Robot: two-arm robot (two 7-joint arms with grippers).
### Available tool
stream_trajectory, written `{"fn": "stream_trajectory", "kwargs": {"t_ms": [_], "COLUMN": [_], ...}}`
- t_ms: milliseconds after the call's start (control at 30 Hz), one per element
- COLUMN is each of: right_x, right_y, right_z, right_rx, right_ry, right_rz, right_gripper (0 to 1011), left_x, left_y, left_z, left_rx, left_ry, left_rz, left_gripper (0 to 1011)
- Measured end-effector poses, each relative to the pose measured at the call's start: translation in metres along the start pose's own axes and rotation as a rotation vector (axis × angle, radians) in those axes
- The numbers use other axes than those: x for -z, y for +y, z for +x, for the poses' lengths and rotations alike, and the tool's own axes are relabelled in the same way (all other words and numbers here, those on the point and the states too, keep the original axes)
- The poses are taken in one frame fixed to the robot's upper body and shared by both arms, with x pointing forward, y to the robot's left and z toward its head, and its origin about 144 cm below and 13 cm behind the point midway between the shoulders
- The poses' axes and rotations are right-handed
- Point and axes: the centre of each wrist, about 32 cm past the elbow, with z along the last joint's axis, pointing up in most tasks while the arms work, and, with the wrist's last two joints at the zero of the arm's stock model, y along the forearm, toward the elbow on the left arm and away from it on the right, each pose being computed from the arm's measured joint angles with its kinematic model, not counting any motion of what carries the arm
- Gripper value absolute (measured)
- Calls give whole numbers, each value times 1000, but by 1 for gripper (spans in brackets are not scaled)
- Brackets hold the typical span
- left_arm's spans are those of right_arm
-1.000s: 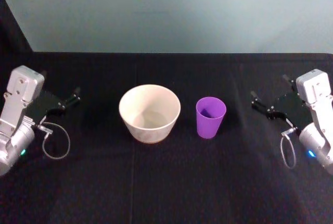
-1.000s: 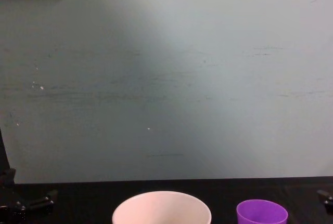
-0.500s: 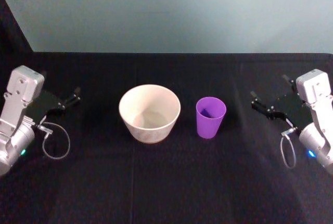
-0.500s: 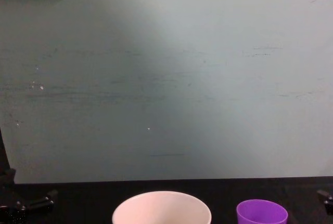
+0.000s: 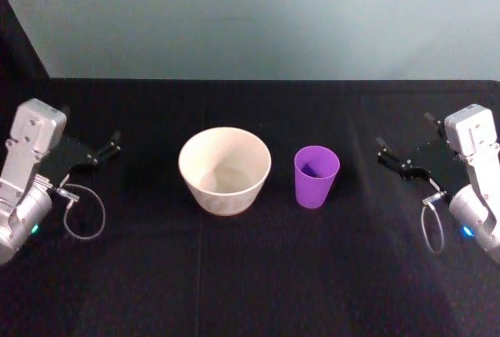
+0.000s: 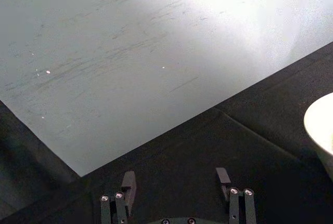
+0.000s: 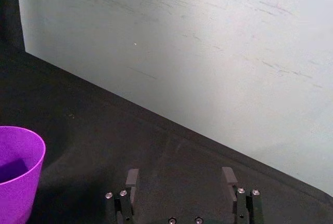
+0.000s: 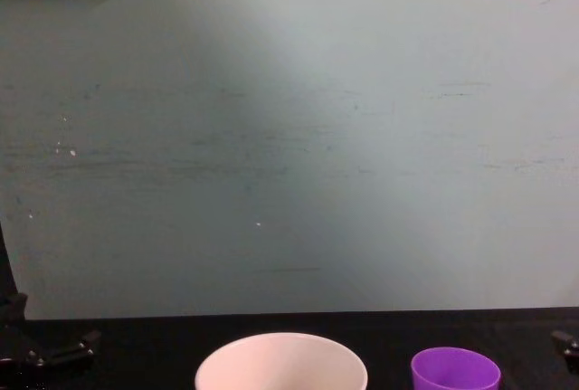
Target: Pick up the cup and pour the mung beans from the cup into the bowl.
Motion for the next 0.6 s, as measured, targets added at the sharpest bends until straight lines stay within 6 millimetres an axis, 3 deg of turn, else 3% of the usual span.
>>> {"fn": "stream_trajectory", "kwargs": {"t_ms": [600], "right_x": [0], "right_y": [0], "right_z": [0], "right_rx": [0], "right_ry": [0], "right_rz": [0], "right_gripper": [1000], "left_x": [0], "left_y": [0], "left_z": [0], "left_rx": [0], "left_ry": [0], "left_rz": [0], "left_gripper": [1000]}}
